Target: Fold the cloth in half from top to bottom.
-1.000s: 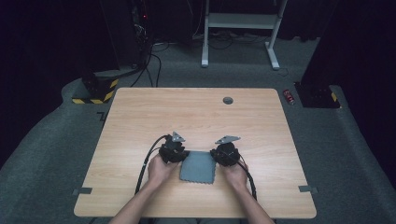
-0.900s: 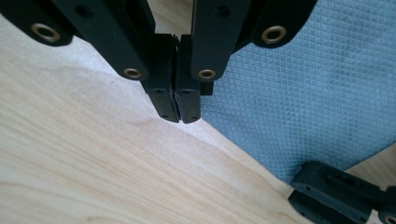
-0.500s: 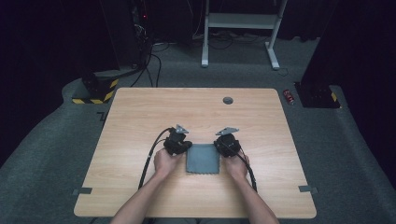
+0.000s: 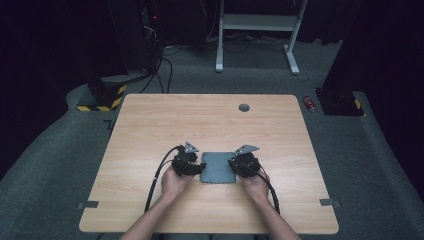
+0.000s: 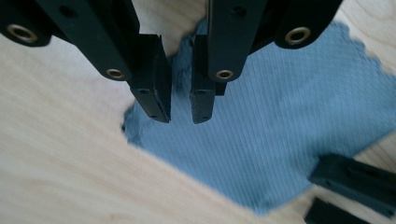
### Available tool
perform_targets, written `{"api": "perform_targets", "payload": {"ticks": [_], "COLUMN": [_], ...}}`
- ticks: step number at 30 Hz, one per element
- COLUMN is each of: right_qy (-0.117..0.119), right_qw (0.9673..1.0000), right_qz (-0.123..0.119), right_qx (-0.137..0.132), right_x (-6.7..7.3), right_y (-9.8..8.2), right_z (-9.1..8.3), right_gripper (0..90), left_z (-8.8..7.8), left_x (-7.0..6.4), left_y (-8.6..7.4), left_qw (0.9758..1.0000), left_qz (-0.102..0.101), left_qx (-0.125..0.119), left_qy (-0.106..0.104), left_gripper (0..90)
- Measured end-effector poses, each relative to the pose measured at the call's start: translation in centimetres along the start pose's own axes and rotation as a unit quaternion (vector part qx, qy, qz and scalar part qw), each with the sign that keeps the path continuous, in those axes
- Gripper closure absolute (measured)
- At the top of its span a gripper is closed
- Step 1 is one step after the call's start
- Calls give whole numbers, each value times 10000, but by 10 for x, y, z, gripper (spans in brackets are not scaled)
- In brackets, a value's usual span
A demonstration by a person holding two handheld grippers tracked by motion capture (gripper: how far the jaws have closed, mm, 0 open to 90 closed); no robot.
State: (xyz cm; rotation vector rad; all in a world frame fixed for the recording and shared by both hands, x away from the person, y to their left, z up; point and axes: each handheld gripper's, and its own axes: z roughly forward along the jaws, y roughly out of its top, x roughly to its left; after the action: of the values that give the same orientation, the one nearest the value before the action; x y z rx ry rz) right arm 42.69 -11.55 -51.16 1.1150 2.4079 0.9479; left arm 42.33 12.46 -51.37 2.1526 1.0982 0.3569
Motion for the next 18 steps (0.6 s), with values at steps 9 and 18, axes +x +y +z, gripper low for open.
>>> {"api": "perform_targets", "payload": {"ticks": [9, 18], "right_qy": [30, 37], "right_qw": [9999, 9986], "right_qz": [114, 444], "right_qx": [-93, -273], "right_x": [-5, -16], "right_y": [-7, -13], "right_z": [0, -15], "right_gripper": [770, 714], "left_z": [-4, -22], "left_x": [1, 8], "left_y": [-4, -8], "left_qw": [10000, 9991], "left_qz": [-8, -291], "left_qx": [-18, -278], "left_qy": [89, -121], "left_gripper": [446, 424]}}
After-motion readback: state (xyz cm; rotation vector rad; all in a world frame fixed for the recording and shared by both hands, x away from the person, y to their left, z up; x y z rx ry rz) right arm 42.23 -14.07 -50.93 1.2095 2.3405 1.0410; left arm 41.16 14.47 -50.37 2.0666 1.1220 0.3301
